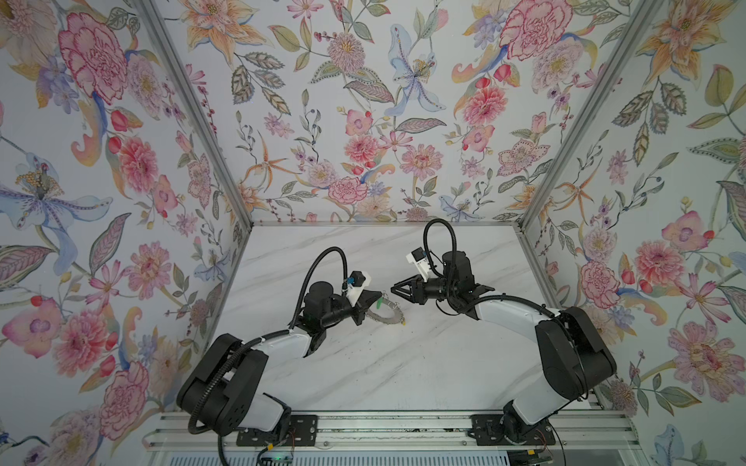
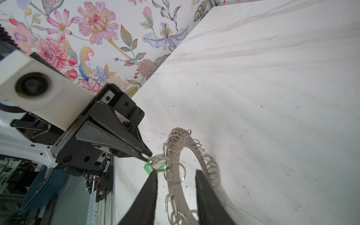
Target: Remove the keys from the keyring
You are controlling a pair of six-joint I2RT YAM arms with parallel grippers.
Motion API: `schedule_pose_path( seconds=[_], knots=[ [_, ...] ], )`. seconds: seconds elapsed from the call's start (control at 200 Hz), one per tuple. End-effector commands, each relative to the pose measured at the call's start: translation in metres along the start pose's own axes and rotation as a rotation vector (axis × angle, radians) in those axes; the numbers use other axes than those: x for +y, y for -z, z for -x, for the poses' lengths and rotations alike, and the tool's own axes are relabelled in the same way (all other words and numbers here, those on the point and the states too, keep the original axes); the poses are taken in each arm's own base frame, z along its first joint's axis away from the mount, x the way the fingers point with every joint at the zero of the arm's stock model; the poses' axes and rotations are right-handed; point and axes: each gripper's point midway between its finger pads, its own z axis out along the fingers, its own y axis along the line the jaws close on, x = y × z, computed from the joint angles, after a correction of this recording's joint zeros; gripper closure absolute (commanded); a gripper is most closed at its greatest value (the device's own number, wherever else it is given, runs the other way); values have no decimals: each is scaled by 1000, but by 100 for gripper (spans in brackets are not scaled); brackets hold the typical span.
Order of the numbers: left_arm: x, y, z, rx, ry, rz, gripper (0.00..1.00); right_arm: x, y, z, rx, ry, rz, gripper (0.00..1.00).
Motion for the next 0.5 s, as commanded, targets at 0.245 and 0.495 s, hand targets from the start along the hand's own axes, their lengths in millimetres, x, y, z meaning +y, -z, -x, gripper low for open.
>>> schedule_pose_path(
  seconds=[0.245, 0.495],
  knots=[
    [-6, 6, 16, -58, -30, -27, 100, 21, -21, -10, 43, 35, 268, 61],
    [-3, 6, 13, -46, -30, -12, 100, 28, -21, -18, 54, 31, 262, 62]
  ],
)
